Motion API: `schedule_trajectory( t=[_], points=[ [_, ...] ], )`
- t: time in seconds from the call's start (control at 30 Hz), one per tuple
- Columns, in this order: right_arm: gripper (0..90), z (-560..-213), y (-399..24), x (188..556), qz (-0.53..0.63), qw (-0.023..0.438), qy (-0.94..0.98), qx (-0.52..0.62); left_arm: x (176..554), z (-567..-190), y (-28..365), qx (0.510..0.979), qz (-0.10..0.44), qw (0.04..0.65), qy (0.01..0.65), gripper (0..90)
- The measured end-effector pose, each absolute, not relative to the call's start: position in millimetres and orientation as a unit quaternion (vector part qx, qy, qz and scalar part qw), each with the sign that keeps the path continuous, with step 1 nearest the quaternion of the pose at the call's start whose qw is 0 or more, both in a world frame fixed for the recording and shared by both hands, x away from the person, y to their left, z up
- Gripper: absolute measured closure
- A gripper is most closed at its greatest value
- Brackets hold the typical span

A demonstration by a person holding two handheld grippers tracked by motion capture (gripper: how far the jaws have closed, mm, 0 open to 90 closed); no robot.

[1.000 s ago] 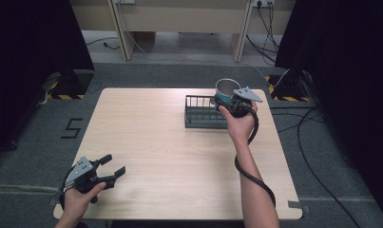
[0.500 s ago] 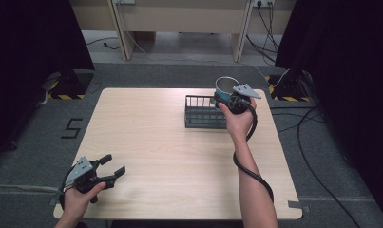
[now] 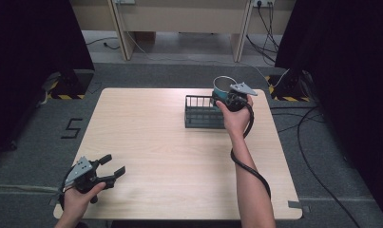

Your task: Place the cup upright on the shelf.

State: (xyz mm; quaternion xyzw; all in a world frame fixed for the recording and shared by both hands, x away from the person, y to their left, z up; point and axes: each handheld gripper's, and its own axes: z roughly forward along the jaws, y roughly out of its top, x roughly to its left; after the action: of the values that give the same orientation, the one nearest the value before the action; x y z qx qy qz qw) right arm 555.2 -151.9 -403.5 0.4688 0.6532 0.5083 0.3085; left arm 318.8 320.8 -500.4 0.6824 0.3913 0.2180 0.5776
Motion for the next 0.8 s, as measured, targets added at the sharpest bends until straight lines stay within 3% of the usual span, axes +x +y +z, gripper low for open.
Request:
schedule_trajectory(
  t=[0.8],
  points=[
    [17.9,-422,-135,570,0.489,0.29,0.671,0.476,319,-500,321,0.681,0.216,0.58,0.391,17.9]
  ],
)
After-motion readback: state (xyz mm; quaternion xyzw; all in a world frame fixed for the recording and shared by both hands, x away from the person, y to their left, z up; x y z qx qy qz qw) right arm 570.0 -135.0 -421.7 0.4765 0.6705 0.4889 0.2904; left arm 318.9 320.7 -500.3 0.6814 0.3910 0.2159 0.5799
